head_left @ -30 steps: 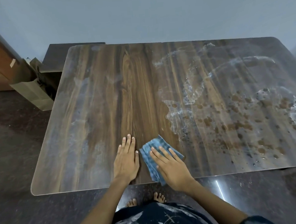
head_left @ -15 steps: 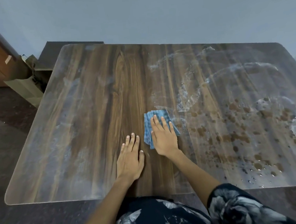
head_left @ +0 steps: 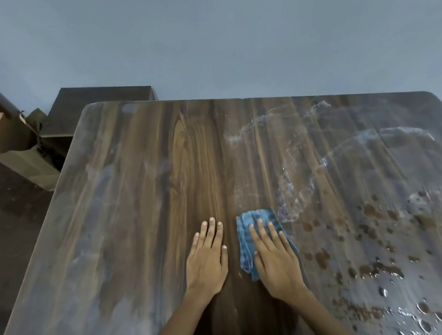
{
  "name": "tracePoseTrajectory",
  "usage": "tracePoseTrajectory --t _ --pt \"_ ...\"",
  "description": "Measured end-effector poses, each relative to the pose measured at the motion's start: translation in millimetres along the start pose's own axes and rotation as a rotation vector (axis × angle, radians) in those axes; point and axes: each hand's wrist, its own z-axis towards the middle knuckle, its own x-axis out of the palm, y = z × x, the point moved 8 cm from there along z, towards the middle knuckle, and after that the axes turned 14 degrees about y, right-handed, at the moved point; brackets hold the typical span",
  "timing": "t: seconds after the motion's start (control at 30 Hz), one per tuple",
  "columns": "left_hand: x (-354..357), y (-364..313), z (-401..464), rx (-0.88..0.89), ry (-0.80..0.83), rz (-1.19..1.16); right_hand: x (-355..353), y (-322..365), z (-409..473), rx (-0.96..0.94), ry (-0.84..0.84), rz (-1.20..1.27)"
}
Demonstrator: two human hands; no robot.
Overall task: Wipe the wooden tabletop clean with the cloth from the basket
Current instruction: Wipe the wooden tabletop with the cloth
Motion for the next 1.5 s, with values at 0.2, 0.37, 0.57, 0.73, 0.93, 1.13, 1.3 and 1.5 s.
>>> tracePoseTrajectory --t 0.2,0.37,0.57,0.73,0.93,1.13,1.3,1.5 --pt "-27 -4 67 0.11 0.013 0.048 -53 -7 108 0.163 -0.052 0.126" --pt "-54 7 122 0.05 -0.017 0.002 -77 14 162 0.054 -0.046 0.136" --pt "-82 24 181 -0.016 -0.045 -0.035 -70 -10 150 -0.033 -0.089 0.005" --pt "-100 30 230 -0.024 -0.055 -0.021 -103 -41 216 0.112 -0.066 0.003" --pt "-114 30 278 -0.018 -0.074 -0.006 -145 -32 303 0.14 -0.032 0.008" --pt "-120 32 298 -0.017 -0.128 -0.004 -131 -18 291 -0.058 -0.082 -0.048" --pt "-118 33 295 -0.023 -0.179 -0.007 -126 -47 265 -0.011 -0.138 0.002" --pt "-118 32 295 -0.036 -0.182 -0.007 -166 -67 343 0.24 -0.154 0.121"
